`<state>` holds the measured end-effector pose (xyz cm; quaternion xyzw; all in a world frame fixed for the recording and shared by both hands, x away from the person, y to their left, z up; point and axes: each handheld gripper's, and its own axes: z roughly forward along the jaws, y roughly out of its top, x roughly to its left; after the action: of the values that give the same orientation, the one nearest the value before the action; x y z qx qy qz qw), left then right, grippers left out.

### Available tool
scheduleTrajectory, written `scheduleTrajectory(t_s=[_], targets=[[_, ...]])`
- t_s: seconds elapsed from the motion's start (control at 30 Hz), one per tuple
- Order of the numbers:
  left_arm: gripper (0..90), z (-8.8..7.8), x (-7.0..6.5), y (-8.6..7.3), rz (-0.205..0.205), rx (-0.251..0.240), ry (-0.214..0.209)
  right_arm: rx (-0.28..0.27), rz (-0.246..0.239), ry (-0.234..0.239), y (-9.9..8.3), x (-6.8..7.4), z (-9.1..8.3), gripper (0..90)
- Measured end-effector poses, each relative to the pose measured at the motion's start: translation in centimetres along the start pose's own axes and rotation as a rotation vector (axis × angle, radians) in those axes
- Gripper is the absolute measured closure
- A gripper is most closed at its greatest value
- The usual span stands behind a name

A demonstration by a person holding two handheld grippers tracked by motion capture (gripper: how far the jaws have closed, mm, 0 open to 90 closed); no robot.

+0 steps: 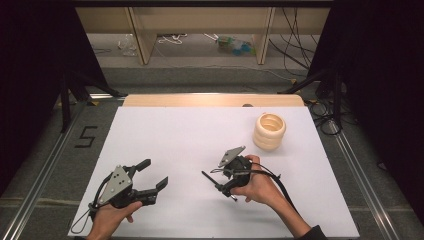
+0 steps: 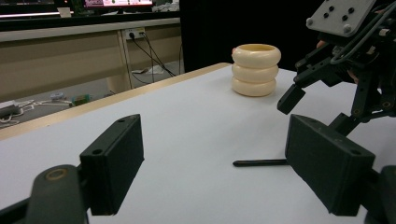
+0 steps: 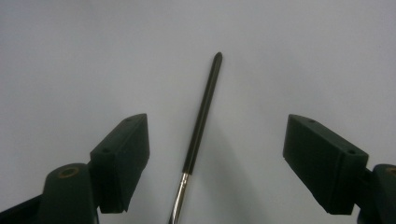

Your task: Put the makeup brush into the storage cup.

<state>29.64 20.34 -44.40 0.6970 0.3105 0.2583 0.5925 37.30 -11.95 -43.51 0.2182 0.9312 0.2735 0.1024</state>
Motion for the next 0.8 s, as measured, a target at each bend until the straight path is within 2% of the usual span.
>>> scheduleTrajectory(t_s=[0.07,0.1,0.2,0.3,0.33,0.47,0.5,0.8], targets=[[19.5,0.0,-0.1,0.0,-0.010,0.002,0.000,0.022,-0.002,0.006,0.1,-0.1,0.2,24.4],[19.5,0.0,0.0,0.0,0.002,0.000,-0.001,0.036,-0.001,0.011,0.2,-0.1,0.4,25.6],[19.5,0.0,-0.1,0.0,-0.007,0.001,0.000,0.062,-0.003,0.017,0.3,-0.1,0.8,27.4],[19.5,0.0,0.0,0.0,0.001,-0.001,-0.002,0.080,-0.012,0.020,0.4,-0.2,1.2,28.8],[19.5,0.0,-0.1,0.0,-0.007,0.001,-0.001,0.094,-0.002,0.024,0.4,-0.1,1.3,29.7],[19.5,0.0,-0.1,0.0,-0.015,-0.001,0.000,0.133,-0.023,0.042,0.5,0.0,1.7,31.1],[19.5,0.0,0.0,0.0,0.004,0.002,-0.004,0.145,-0.030,0.040,0.6,0.1,1.8,31.5],[19.5,0.0,0.0,0.0,0.003,-0.001,-0.005,0.200,-0.048,0.053,0.7,0.1,2.5,35.7]])
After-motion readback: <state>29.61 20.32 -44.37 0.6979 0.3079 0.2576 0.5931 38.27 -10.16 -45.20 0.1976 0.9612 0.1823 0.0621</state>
